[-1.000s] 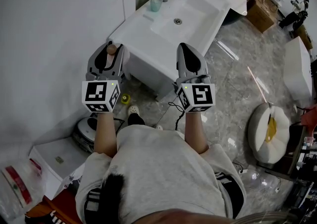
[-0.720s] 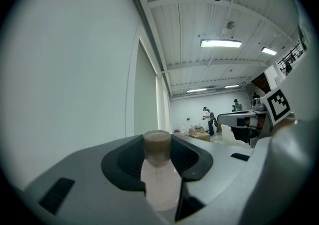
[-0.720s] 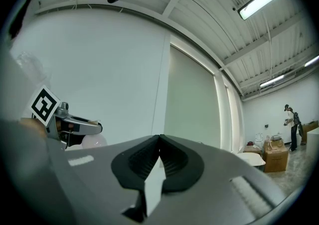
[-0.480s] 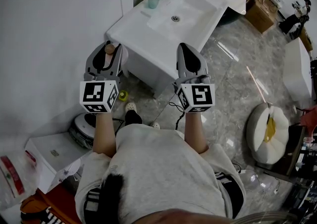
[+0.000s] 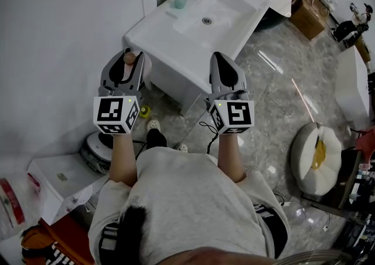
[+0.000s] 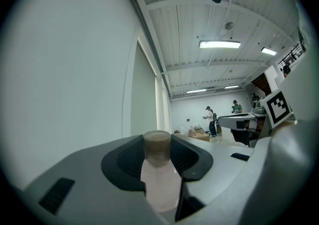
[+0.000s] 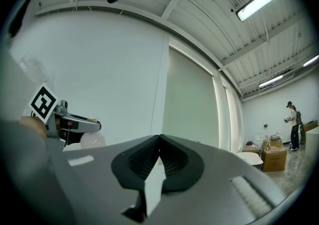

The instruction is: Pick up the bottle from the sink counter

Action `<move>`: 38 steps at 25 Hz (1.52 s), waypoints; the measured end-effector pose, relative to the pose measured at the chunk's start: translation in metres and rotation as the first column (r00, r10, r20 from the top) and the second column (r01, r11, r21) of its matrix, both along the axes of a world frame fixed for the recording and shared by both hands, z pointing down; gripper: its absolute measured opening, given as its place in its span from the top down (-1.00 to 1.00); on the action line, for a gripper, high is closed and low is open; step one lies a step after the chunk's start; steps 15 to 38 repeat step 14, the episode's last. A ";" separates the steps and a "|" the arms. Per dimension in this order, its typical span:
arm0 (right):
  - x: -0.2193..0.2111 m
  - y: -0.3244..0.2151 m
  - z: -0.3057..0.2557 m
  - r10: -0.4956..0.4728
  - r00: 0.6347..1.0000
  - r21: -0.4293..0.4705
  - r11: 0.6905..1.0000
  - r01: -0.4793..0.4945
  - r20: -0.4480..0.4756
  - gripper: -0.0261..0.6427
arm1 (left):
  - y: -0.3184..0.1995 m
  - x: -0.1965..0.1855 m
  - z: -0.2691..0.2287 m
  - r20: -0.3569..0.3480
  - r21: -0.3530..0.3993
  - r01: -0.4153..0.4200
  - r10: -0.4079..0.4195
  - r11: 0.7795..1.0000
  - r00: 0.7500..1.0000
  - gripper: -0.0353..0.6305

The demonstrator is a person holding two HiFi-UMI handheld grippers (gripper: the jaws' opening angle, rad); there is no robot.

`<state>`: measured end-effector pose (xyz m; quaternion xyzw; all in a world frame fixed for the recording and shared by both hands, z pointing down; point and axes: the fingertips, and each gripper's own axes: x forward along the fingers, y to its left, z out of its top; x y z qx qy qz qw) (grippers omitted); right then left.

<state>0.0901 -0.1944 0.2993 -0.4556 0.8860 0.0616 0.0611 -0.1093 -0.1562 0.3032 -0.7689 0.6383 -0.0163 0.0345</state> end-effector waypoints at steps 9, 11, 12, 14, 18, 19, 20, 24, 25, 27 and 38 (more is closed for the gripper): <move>0.004 -0.004 0.000 0.000 1.000 0.001 1.000 0.000 0.005 0.89 | -0.003 0.003 0.000 -0.004 -0.001 0.002 -0.002 1.000 1.000 0.46; 0.002 -0.005 0.000 0.000 1.000 0.001 1.000 0.000 0.003 0.89 | -0.004 0.001 0.000 -0.006 0.000 0.003 -0.003 1.000 1.000 0.46; 0.001 -0.006 0.000 0.000 1.000 0.002 1.000 0.000 0.002 0.89 | -0.005 0.001 0.000 -0.006 -0.001 0.003 -0.003 1.000 1.000 0.46; 0.000 -0.008 -0.001 0.000 1.000 0.003 1.000 0.000 0.001 0.89 | -0.006 -0.001 0.001 -0.005 -0.003 0.005 -0.005 1.000 1.000 0.46; 0.000 -0.008 -0.001 0.000 1.000 0.003 1.000 0.000 0.001 0.89 | -0.006 -0.001 0.001 -0.005 -0.003 0.005 -0.005 1.000 1.000 0.46; 0.000 -0.008 -0.001 0.000 1.000 0.003 1.000 0.000 0.001 0.89 | -0.006 -0.001 0.001 -0.005 -0.003 0.005 -0.005 1.000 1.000 0.46; 0.000 -0.008 -0.001 0.000 1.000 0.003 1.000 0.000 0.001 0.89 | -0.006 -0.001 0.001 -0.005 -0.003 0.005 -0.005 1.000 1.000 0.46; 0.000 -0.008 -0.001 0.000 1.000 0.003 1.000 0.000 0.001 0.89 | -0.006 -0.001 0.001 -0.005 -0.003 0.005 -0.005 1.000 1.000 0.46; 0.000 -0.008 -0.001 0.000 1.000 0.003 1.000 0.000 0.001 0.89 | -0.006 -0.001 0.001 -0.005 -0.003 0.005 -0.005 1.000 1.000 0.46; 0.000 -0.008 -0.001 0.000 1.000 0.003 1.000 0.000 0.001 0.89 | -0.006 -0.001 0.001 -0.005 -0.003 0.005 -0.005 1.000 1.000 0.46; 0.000 -0.008 -0.001 0.000 1.000 0.003 1.000 0.000 0.001 0.89 | -0.006 -0.001 0.001 -0.005 -0.003 0.005 -0.005 1.000 1.000 0.46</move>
